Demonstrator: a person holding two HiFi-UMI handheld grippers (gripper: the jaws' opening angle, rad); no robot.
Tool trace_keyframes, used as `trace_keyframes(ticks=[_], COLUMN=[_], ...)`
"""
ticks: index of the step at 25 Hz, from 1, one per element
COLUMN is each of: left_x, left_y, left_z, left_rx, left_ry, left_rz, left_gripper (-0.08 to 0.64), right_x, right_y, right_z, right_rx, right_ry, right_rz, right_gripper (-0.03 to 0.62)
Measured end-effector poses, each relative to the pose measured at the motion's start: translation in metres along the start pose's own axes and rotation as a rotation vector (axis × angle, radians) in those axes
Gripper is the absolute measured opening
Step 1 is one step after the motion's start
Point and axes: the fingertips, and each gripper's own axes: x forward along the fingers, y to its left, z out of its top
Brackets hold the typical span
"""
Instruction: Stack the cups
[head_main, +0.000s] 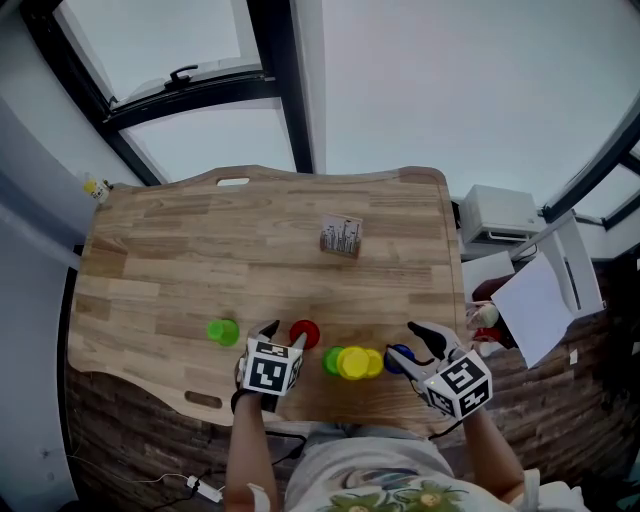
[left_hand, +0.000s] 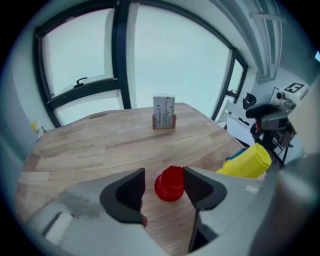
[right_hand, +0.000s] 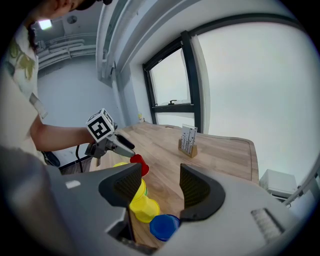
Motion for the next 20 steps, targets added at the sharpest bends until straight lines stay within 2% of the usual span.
trace_keyframes(ticks=[3, 7, 11, 14, 20], left_x=[-0.022, -0.054, -0.076, -0.079, -0.067], left_y=[0.032, 0.086, 0.128, 0.142, 0.155], left_z=[-0.004, -0.02, -0.036, -0.044, -0.06], left_rx=[-0.1, -0.206, -0.246, -0.246, -0.262], left_ry=[-0.074, -0.125, -0.128, -0.11, -0.069], left_rz=[0.102, 0.271, 0.403, 0.433, 0.428], left_gripper=[0.252, 0.25, 0.251, 0.271, 0.282], right_x=[0.004, 0.014, 0.035, 0.056, 0.097], right_y=[-0.002, -0.003, 0.002, 0.009, 0.039], right_z=[0.005, 0.024, 0.042, 0.053, 0.064], right_rx=[-0.014, -0.068, -0.174, -0.273, -0.416], right_ry=[0.0, -0.001, 0.029, 0.069, 0.144], right_rz=[0.009, 0.045, 0.12, 0.187, 0.338], right_gripper=[0.242, 0.242, 0.242, 0.242, 0.242])
